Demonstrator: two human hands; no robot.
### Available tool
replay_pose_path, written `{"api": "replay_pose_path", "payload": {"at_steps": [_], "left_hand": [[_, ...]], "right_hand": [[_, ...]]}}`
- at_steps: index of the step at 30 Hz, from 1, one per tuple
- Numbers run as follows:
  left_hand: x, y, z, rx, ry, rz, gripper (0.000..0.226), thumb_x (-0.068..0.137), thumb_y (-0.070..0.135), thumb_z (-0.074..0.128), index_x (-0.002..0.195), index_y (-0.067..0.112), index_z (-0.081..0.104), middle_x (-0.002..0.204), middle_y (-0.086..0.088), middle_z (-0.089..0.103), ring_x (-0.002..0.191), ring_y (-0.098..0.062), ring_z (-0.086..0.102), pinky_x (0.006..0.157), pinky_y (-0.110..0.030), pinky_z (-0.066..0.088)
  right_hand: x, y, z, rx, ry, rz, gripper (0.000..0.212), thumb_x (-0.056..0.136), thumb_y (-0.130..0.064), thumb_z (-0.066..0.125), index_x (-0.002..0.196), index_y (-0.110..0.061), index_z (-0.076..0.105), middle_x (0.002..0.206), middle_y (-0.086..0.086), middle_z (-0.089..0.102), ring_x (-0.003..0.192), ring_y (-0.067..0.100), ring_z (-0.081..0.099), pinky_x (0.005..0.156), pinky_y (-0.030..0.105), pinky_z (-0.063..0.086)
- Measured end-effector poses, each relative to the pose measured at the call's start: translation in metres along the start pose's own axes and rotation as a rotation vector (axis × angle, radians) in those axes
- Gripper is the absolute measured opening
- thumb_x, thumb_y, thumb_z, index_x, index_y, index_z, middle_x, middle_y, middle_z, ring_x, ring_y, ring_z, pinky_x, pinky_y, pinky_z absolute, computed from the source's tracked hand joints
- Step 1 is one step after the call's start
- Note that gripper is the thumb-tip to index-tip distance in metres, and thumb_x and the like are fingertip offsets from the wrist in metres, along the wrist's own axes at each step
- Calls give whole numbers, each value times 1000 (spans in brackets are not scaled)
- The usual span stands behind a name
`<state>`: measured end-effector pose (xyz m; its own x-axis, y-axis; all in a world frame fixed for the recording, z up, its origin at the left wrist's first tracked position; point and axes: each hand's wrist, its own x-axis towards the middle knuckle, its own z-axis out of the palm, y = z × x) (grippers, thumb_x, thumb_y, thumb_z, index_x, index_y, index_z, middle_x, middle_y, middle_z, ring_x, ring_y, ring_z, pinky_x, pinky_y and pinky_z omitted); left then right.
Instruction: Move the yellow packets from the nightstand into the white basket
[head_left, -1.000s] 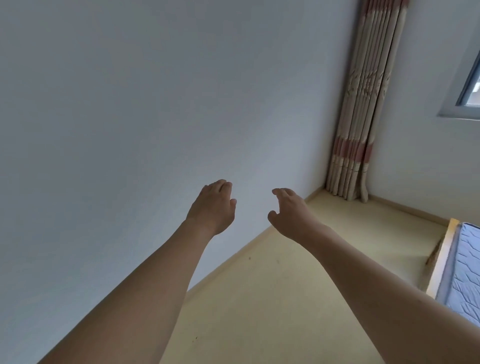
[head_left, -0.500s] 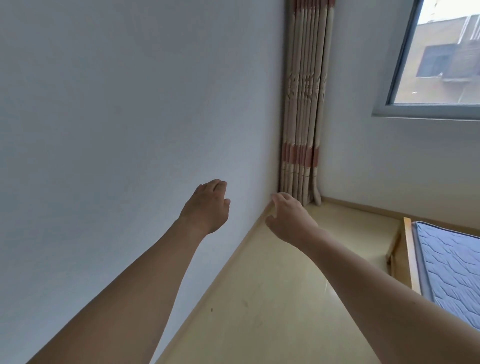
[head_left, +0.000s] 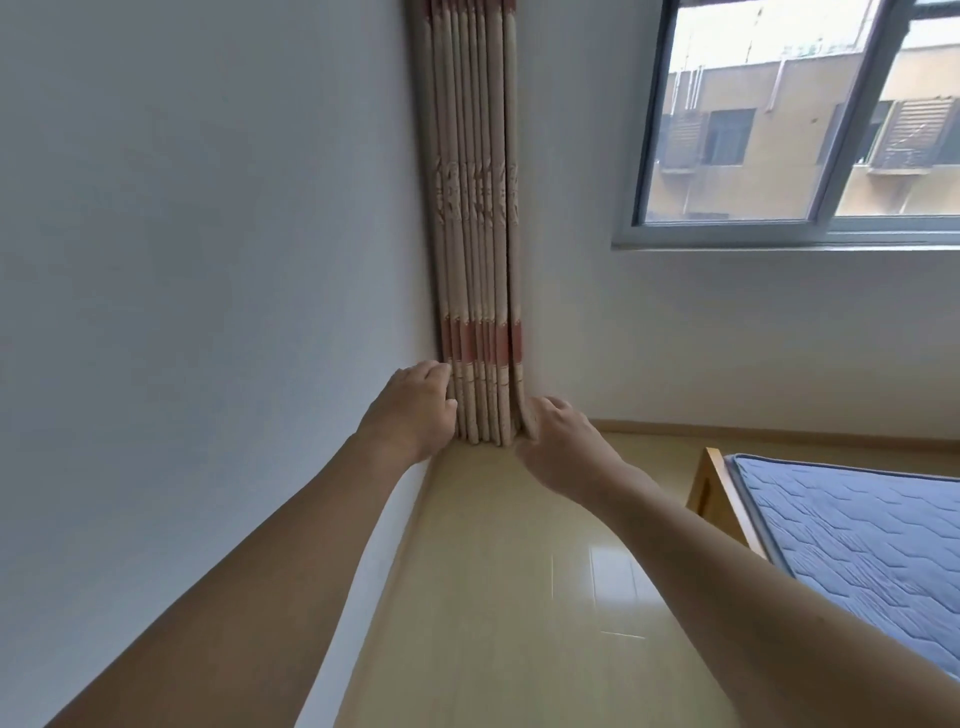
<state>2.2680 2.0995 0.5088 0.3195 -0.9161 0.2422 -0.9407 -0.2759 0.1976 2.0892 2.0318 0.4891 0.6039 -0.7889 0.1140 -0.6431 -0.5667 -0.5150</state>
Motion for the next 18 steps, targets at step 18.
{"api": "replay_pose_path", "payload": {"at_steps": [18], "left_hand": [[447, 70, 110, 2, 23, 326, 55, 97, 30, 47, 146, 8, 36, 153, -11, 36, 141, -26, 31, 119, -38, 21]], "right_hand": [[357, 199, -104, -83, 219, 208, 60, 91, -20, 50, 148, -14, 33, 151, 6, 36, 138, 26, 33, 108, 33, 31]]}}
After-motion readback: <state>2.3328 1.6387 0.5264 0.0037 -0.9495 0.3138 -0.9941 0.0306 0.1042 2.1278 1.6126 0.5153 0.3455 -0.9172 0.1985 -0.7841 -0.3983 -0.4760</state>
